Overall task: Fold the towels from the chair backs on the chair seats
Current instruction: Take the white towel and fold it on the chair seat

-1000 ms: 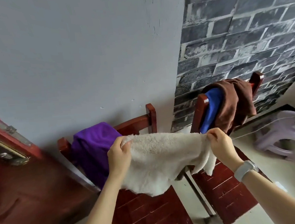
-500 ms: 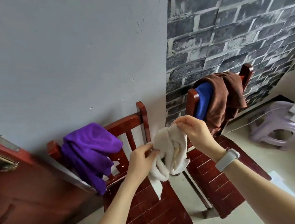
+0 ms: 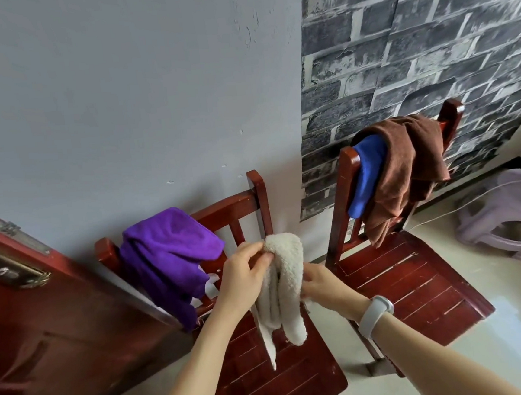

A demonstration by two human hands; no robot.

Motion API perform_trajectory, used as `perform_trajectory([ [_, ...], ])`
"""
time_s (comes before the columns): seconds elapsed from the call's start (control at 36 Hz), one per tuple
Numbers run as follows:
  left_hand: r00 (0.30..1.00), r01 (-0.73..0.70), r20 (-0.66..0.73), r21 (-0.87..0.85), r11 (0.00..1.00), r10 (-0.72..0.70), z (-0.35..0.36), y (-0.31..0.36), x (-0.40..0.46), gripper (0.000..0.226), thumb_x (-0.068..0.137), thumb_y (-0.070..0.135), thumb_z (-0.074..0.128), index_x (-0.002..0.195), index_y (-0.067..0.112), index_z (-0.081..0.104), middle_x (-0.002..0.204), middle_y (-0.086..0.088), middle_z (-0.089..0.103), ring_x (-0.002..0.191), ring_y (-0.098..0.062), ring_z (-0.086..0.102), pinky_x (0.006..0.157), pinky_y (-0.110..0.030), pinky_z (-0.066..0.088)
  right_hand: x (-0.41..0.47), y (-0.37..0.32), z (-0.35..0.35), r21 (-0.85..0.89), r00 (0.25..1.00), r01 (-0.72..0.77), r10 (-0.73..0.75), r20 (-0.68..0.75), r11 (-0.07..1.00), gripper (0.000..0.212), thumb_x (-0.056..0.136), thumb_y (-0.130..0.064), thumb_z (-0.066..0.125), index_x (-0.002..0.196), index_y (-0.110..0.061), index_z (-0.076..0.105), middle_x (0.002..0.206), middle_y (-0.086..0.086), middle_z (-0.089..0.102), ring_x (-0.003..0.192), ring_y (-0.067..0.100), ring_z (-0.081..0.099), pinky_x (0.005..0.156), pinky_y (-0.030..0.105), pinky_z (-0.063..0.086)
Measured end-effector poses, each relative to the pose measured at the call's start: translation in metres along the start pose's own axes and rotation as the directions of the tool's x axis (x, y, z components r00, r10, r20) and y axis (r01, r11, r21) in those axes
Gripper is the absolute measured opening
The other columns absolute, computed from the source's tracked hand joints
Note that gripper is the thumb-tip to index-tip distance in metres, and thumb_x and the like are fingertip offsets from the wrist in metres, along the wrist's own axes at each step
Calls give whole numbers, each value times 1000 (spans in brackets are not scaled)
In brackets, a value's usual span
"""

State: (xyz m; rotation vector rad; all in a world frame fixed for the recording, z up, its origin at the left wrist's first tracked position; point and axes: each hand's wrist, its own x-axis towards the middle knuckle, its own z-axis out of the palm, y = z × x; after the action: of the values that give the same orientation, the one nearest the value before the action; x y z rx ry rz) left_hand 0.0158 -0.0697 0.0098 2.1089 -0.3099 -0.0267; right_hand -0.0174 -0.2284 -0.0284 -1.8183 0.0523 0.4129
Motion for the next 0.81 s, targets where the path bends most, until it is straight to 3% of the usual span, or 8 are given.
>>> perform_trajectory([
  [0.17,989,144,28,42,989,-145,-10,-13,-11,5,90,14,56,93,9,55,85,2,50,74,-13,51,64,-16,39,10,8,1,-26,874,-27,11,-486,999,10,92,-16,52,90,-20,60,59,-9,59,45,3,52,45,13,41],
  [0.31,986,157,54,45,987,-160,-11,-20,-23,13,86,15,62,77,17,53,66,10,50,58,2,49,55,-9,37,12,3,-5,-2,836,84,-71,-545,996,10,96,-18,43,94,-24,51,76,-5,65,72,9,65,68,29,53],
  [0.36,985,168,30,38,985,-169,-10,-20,-25,12,82,16,67,79,14,56,69,8,53,62,0,49,58,-7,38,14,-1,-11,179,842,106,8,-539,978,13,96,-16,44,88,-20,53,80,-1,64,76,10,63,75,28,52],
  [0.44,981,194,-1,18,981,-194,-11,-26,-26,15,78,18,72,76,10,60,65,7,55,59,2,50,57,-8,39,16,-8,-25,654,883,109,229,-409,749,19,95,-6,39,87,-9,56,84,9,61,80,21,60,80,35,52],
  [0.53,951,308,35,-10,951,-307,-18,-39,-25,16,78,24,72,75,16,59,68,8,57,66,-1,53,60,-13,39,17,-8,-45,772,828,126,363,-428,623,24,91,-2,35,87,-3,58,79,11,59,75,22,57,69,32,49],
  [0.58,910,411,71,-44,910,-408,-22,-50,-26,15,76,21,73,72,18,58,74,5,58,73,-8,55,64,-20,41,17,-1,-55,699,757,86,409,-509,710,26,92,-6,34,99,3,57,86,15,59,79,26,57,68,34,47],
  [0.67,845,527,117,-11,850,-522,-23,-63,-29,20,73,8,71,65,19,57,72,2,57,69,-11,55,62,-23,40,14,16,-68,281,715,-86,256,-650,956,26,93,-10,33,101,5,53,86,10,56,80,20,54,72,32,46],
  [0.81,682,688,228,122,715,-695,-14,-75,-34,18,76,-2,59,70,15,58,61,-3,54,58,-19,51,56,-24,39,10,32,-69,-112,761,-147,40,-647,983,15,97,-16,37,101,-13,51,82,-5,51,76,9,48,71,26,35],
])
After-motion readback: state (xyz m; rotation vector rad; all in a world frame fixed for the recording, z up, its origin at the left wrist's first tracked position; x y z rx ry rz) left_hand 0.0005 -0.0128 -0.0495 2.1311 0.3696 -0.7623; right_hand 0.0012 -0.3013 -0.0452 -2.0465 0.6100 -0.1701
